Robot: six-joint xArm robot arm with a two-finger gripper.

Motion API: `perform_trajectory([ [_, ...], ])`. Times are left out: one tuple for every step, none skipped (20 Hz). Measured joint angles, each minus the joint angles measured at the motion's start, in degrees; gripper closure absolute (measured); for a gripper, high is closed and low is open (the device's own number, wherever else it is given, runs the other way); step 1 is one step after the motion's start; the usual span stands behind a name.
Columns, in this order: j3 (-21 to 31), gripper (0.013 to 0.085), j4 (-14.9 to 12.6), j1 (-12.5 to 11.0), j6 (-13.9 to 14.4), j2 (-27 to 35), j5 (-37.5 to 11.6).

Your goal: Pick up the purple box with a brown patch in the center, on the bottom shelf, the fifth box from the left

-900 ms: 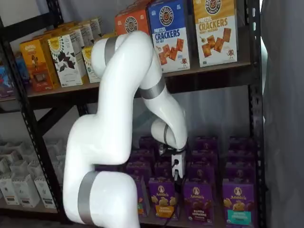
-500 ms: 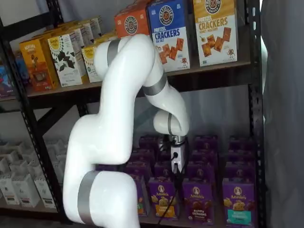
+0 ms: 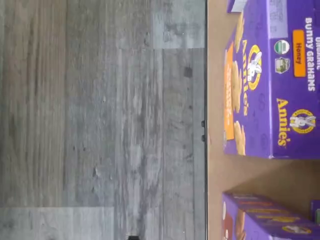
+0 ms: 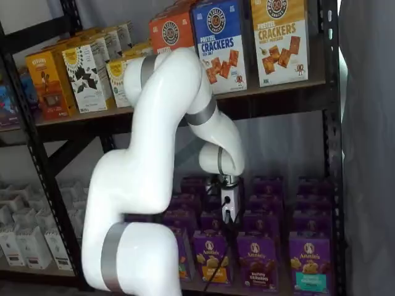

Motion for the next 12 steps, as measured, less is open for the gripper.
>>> perform_trajectory([
  [0.03,0.0130,0.38,0.03,-0.33,0.11,-0.56],
  [0.20,0.0130,1.17,0.07,-1.01,0.23,-1.53],
  [0.37,0.0130,2.10,0.11,-1.81,0.33,-2.39],
  [0.64,0.0130,3.43,0.16,-3.01,0.45,-3.68],
  [0.95,0.0130,4.92,0.23,-4.30,0.62,-5.19],
  [1.15,0.0130,6.01,0.26,-5.34,0.95,-6.81],
  [1.13,0.0130,6.18,0.21,-5.60,1.35,-7.83],
  [1.08,0.0130,6.19,0.12,-5.74,1.73,-8.71],
  [0.96,0.0130,6.39,-0.01,-6.13,2.29,-9.94],
  [0.75,0.0130,6.63,-0.14,-6.52,2.79,-10.74],
  [0.47,0.0130,6.97,-0.28,-7.02,3.31,-11.45],
  [-0.08,0.0130,7.43,-0.50,-7.69,4.05,-12.11],
])
